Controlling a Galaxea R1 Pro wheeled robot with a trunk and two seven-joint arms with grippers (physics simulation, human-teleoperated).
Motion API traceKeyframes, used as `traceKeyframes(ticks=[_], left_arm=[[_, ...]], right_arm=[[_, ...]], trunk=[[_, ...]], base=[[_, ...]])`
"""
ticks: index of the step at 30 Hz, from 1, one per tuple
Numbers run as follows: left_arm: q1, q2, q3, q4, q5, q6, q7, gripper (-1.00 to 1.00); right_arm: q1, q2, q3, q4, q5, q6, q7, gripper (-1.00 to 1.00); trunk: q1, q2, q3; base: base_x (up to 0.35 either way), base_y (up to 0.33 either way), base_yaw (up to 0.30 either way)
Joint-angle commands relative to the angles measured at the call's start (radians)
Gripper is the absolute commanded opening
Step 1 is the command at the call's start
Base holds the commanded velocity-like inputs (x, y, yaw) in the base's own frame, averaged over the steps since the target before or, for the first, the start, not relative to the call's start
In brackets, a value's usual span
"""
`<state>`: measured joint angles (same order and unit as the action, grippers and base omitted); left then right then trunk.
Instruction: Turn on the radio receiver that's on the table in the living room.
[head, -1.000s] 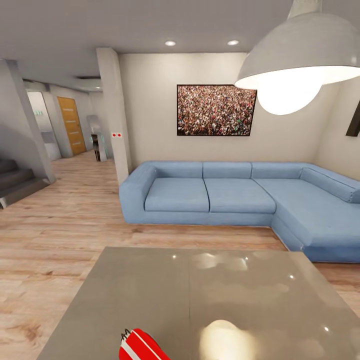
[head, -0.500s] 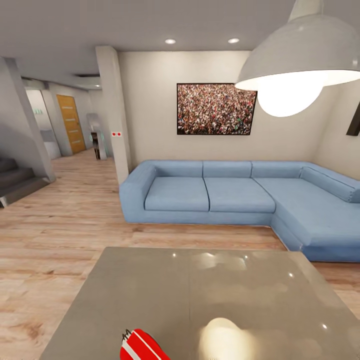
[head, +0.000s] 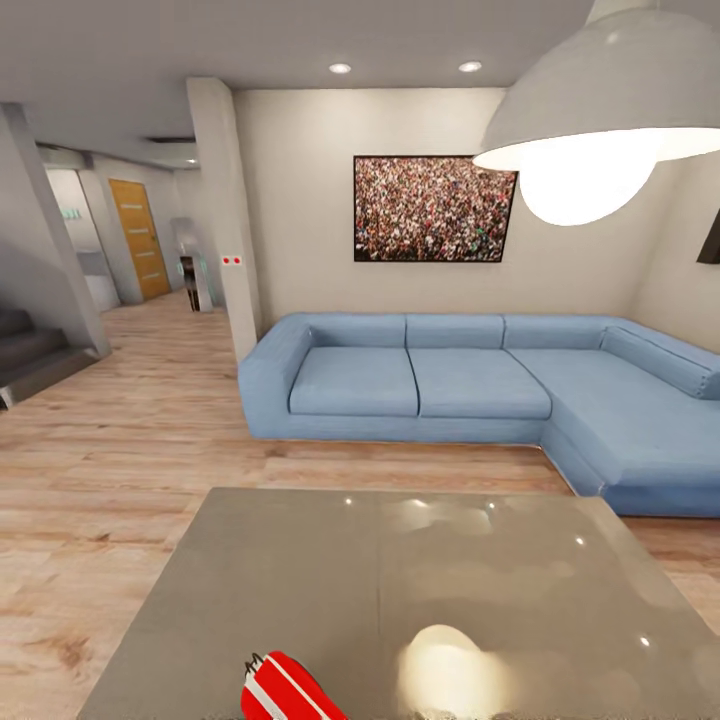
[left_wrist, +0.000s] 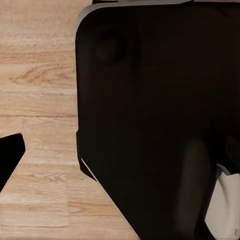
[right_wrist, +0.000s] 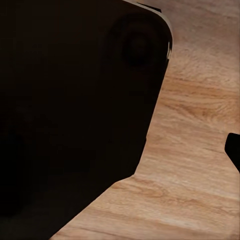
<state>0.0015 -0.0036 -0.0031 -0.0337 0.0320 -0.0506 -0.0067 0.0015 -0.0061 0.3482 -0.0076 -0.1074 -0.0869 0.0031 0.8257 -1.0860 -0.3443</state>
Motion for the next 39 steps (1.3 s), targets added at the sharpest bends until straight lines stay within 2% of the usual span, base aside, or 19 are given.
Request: traceKeyframes(ticks=[1, 39], left_arm=[[0.0, 0.0, 0.0, 0.0, 0.0, 0.0, 0.0, 1.0], [0.0, 0.0, 0.0, 0.0, 0.0, 0.0, 0.001, 1.0]], right_arm=[[0.0, 0.0, 0.0, 0.0, 0.0, 0.0, 0.0, 1.0], [0.0, -0.002, 0.0, 0.0, -0.001, -0.001, 0.0, 1.0]], trunk=[[0.0, 0.0, -0.002], [0.0, 0.0, -0.063]], base=[[0.0, 0.0, 0.0], [0.0, 0.0, 0.0]])
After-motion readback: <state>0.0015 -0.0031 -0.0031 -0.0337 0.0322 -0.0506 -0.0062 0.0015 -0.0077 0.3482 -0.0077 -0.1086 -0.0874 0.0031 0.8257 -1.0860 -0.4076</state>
